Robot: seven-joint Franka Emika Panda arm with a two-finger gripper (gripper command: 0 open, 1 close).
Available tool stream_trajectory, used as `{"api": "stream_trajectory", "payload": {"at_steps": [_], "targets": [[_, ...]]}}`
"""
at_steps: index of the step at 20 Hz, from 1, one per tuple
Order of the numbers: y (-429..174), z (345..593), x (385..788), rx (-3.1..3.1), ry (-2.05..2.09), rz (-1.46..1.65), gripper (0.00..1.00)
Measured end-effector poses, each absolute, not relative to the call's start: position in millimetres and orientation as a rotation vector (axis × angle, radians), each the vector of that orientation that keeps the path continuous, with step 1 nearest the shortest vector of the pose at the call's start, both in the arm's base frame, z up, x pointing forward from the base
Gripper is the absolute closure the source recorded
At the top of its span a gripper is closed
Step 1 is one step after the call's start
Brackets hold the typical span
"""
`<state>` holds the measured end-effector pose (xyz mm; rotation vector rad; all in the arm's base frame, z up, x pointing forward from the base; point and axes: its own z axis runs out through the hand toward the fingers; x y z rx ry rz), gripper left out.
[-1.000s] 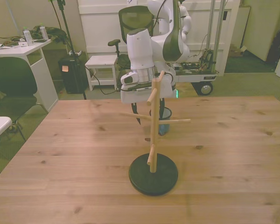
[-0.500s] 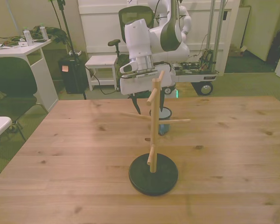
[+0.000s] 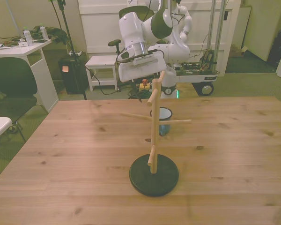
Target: Unload the mug
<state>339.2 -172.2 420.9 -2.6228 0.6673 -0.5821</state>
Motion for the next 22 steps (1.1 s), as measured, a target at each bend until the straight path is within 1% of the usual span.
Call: {"api": "stream_trajectory", "payload": {"at_steps": [3, 11, 15, 19, 22], "targets": [[-169, 420, 326, -2.63, 0.617, -0.564, 0.0], [-158, 413, 325, -2.713, 0.569, -0.435, 0.0], [-149, 407, 318, -2.788, 0.558, -0.286, 0.0], [-122, 419, 325, -2.826, 0.558, -0.264, 0.0], [-90, 432, 338, -2.843, 0.591, -0.273, 0.0]]}}
